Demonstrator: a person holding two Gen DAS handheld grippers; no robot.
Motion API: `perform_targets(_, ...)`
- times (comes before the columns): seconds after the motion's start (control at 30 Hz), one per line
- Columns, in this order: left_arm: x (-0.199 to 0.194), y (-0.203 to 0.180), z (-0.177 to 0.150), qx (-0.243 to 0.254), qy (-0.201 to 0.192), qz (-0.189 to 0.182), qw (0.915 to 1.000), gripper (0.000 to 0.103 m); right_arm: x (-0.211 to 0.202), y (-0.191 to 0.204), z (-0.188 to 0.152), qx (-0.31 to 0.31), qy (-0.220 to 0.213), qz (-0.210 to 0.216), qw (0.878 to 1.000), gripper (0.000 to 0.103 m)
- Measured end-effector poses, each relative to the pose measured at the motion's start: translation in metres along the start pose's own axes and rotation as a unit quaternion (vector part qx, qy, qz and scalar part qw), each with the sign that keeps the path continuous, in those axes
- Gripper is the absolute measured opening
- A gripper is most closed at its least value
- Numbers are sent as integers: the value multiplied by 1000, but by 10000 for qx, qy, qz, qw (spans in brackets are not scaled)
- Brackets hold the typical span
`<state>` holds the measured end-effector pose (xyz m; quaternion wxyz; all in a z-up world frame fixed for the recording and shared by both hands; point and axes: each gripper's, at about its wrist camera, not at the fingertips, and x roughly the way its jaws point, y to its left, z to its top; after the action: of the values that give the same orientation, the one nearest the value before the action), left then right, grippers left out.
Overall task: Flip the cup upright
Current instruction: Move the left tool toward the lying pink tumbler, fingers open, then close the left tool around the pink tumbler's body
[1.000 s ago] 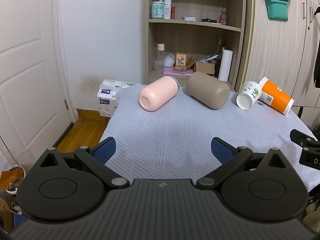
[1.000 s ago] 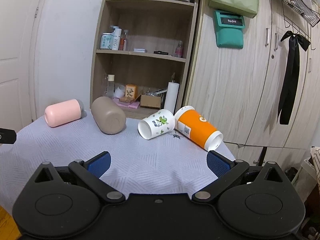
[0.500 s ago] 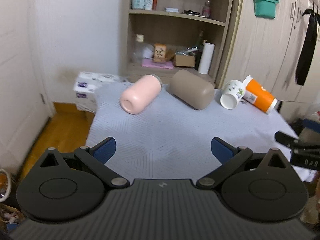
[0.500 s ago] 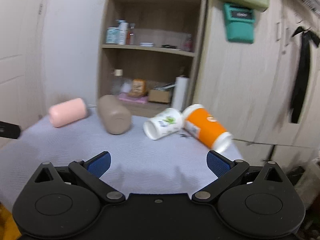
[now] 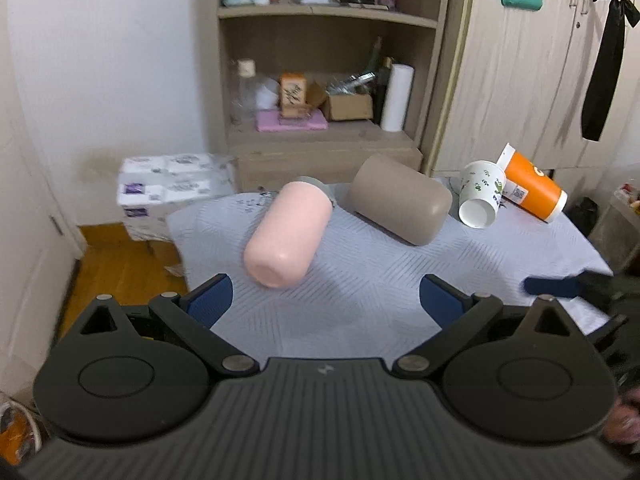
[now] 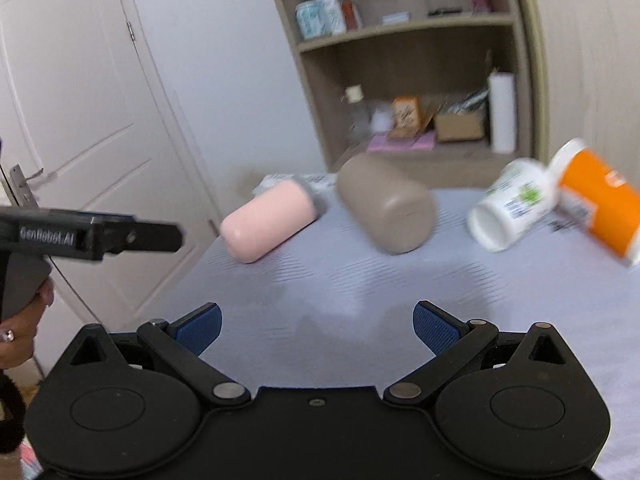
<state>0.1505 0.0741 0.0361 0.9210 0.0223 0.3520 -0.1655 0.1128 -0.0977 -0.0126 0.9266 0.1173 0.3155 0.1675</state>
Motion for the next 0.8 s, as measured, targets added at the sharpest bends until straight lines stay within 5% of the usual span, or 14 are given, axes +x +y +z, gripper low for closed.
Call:
perform_targets(0.33,61,40,34,184,269,-166,9993,99,56,19,22,330,363,519,9974,103)
perform_targets(0.5,92,52,46,464,637,-121,9968,94,93,30,41,-44,758,489,9959,103)
perform_targets(0.8,128,78,62,53,968,-789,9922,71,130,18,51,622,831,886,9906,99)
